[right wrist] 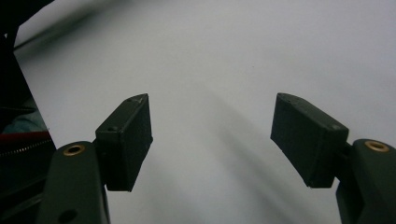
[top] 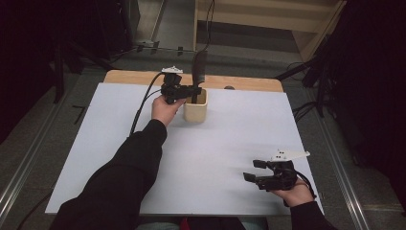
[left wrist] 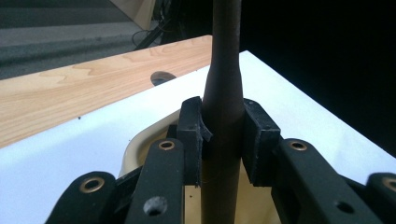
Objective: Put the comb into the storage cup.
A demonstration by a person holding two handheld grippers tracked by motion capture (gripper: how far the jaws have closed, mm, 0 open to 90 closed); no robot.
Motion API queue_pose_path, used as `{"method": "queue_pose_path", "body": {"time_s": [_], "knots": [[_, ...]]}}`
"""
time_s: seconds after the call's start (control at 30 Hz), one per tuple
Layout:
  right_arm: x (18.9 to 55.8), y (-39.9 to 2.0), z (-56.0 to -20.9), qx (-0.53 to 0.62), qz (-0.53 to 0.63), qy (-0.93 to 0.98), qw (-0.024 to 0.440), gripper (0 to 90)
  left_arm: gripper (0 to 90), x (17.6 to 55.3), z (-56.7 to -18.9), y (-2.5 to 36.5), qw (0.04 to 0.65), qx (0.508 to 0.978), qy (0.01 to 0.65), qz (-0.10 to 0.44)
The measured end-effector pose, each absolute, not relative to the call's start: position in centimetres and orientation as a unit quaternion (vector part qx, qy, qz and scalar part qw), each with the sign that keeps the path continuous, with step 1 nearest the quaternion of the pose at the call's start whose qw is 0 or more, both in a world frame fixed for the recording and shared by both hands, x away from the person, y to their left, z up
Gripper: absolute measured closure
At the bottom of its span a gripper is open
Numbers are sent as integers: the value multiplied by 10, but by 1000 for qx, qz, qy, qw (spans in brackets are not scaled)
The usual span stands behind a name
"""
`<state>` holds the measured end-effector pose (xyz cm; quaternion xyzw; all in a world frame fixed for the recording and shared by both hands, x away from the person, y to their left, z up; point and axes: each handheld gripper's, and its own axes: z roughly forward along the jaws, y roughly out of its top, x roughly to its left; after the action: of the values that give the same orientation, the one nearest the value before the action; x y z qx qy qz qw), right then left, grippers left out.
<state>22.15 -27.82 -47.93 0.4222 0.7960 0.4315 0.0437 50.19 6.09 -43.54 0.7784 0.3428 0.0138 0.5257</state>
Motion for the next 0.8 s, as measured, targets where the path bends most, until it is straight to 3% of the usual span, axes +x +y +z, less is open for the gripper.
{"method": "queue_pose_path", "body": {"time_s": [0.07, 0.17, 0.23, 0.47, 0.8], "knots": [[222, -278, -479, 421, 432, 797, 43, 271, 592, 500, -431, 63, 526, 777, 344, 26], [221, -279, -479, 419, 433, 796, 43, 271, 315, 497, -419, 73, 524, 771, 360, 49], [221, -279, -480, 418, 433, 798, 44, 271, 260, 496, -415, 84, 516, 771, 370, 53], [224, -277, -480, 419, 432, 797, 43, 270, 256, 493, -419, 117, 523, 751, 402, 40], [225, -274, -480, 416, 429, 801, 43, 270, 257, 482, -428, 131, 521, 753, 402, 17]]}}
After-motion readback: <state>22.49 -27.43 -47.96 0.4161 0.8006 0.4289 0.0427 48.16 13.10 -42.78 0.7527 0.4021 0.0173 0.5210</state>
